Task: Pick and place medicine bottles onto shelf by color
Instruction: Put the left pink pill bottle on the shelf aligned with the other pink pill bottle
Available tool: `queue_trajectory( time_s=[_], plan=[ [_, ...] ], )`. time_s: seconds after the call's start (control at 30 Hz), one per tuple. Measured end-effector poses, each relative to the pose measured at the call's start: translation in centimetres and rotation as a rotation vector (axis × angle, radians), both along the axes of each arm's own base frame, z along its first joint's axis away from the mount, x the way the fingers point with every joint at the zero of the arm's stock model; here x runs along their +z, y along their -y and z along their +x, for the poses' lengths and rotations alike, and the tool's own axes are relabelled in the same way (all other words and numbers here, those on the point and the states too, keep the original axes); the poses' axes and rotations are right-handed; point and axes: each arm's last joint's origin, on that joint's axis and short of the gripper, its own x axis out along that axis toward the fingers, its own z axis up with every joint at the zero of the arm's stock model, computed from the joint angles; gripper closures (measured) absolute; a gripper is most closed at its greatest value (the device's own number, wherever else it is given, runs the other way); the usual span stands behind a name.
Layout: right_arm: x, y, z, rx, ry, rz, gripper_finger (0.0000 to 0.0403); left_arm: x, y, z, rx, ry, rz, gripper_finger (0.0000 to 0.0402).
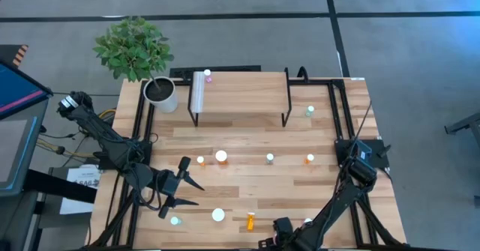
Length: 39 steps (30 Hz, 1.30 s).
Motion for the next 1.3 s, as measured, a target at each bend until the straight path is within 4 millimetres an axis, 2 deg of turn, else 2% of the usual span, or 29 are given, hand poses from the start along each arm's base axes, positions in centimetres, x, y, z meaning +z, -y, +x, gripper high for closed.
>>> queue_trajectory(
  time_s=[0.3,0.53,0.67,1.07,1.2,1.3],
  plan=[
    [-1.6,0.6,-0.3,-0.020,-0.022,-0.021,0.0129,0.0,0.0,0.0,0.000,-0.001,-0.001,0.0203],
    [-1.7,1.2,0.1,0.010,-0.030,-0.035,0.0134,0.0,0.0,0.0,0.000,-0.001,-0.001,0.0203],
    [-1.7,1.3,0.2,0.033,-0.045,-0.027,0.0162,0.0,0.0,0.0,0.000,-0.001,-0.001,0.0203],
    [-1.7,1.6,0.4,0.063,-0.038,-0.049,0.0277,0.0,0.0,0.0,0.000,-0.002,0.000,0.0203],
    [-1.3,2.0,0.7,0.085,-0.006,-0.099,0.0293,0.0,-0.1,0.0,0.021,-0.002,-0.007,0.0203],
    [-0.2,2.5,1.2,0.122,0.010,-0.166,0.0294,0.0,-0.1,0.0,0.025,-0.002,0.001,0.0203]
  ],
)
